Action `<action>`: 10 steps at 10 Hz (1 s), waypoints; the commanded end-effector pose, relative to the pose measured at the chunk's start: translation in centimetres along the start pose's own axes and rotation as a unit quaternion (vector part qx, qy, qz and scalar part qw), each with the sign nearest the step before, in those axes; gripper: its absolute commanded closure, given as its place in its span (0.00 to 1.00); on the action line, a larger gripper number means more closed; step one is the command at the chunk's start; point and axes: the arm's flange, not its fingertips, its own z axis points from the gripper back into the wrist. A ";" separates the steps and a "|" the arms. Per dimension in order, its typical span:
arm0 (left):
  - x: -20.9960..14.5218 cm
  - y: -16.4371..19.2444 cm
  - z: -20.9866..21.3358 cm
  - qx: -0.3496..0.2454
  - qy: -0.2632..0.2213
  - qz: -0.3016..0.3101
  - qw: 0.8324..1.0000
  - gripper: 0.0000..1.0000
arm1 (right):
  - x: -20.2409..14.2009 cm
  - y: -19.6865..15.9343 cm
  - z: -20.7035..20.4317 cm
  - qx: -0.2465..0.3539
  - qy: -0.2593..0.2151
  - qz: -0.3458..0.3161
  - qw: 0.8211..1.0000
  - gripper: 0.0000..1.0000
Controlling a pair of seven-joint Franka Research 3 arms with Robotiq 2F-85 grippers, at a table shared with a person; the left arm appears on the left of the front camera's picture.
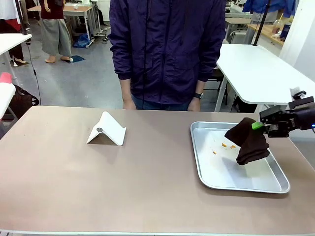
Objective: Clean the surface of the table.
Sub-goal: Clean the area not pointed to by the person.
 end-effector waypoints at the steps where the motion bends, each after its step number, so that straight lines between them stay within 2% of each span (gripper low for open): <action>1: 0.2 -0.4 -0.2 -0.004 -0.006 0.002 1.000 0.78 | 1.7 0.3 -1.2 -0.071 0.026 0.006 0.997 0.83; 3: 0.2 -0.4 -0.2 -0.004 -0.006 0.002 1.000 0.78 | 2.9 -0.1 -2.1 -0.085 0.028 0.008 0.996 1.00; 4: 0.2 -0.4 -0.2 -0.004 -0.006 0.002 1.000 0.78 | 3.6 -0.6 -2.4 -0.100 0.009 0.012 0.995 1.00; 5: 0.2 -0.4 -0.2 -0.004 -0.006 0.002 1.000 0.78 | 3.9 -0.7 -2.6 -0.094 0.014 -0.006 0.995 1.00; 8: 0.2 -0.4 -0.2 -0.004 -0.006 0.002 1.000 0.78 | 5.4 -2.3 -4.3 -0.154 -0.022 -0.026 0.987 1.00; 10: 0.2 -0.4 -0.2 -0.004 -0.006 0.002 1.000 0.78 | 5.9 -3.0 -6.7 -0.165 -0.018 -0.026 0.986 1.00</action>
